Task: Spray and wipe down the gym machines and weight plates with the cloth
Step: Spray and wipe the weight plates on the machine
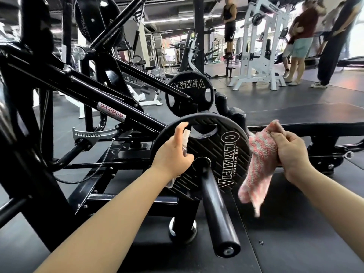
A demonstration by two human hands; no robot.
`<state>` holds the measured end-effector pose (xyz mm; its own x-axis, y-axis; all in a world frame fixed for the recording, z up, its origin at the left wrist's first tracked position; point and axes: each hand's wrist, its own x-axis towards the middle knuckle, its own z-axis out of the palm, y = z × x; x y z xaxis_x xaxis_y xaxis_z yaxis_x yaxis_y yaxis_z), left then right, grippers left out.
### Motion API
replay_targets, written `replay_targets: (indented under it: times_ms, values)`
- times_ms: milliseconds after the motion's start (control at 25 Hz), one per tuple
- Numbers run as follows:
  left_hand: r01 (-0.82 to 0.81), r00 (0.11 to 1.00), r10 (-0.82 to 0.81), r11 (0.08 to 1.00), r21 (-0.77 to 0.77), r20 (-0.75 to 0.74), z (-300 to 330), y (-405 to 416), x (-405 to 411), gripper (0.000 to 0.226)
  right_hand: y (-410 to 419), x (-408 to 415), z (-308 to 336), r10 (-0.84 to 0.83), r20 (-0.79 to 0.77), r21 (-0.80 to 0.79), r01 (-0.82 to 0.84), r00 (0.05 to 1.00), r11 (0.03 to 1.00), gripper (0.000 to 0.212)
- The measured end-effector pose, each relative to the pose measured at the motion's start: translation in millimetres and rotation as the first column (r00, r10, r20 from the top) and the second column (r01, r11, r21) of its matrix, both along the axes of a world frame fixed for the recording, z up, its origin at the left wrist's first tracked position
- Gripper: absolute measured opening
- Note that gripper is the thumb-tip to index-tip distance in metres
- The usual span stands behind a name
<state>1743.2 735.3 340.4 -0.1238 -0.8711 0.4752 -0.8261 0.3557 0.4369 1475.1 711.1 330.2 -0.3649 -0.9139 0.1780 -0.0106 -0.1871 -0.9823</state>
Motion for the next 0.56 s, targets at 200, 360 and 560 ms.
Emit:
replay_targets:
  times_ms: [200, 360, 560]
  values:
    - [0.021, 0.979, -0.034, 0.998, 0.063, 0.2, 11, -18, -18, 0.071, -3, -7, -11, -0.062, -0.046, 0.005, 0.063, 0.997, 0.998, 0.02]
    - [0.019, 0.962, -0.026, 0.999, 0.029, 0.273, 17, -34, -42, 0.066, 1, -3, -17, -0.036, -0.028, 0.029, 0.037, 0.999, 0.999, 0.021]
    - [-0.014, 0.916, -0.003, 0.999, 0.038, 0.402, 19, -45, -62, 0.073, 4, 2, -27, 0.0, -0.035, 0.043, 0.002, 0.999, 0.999, 0.021]
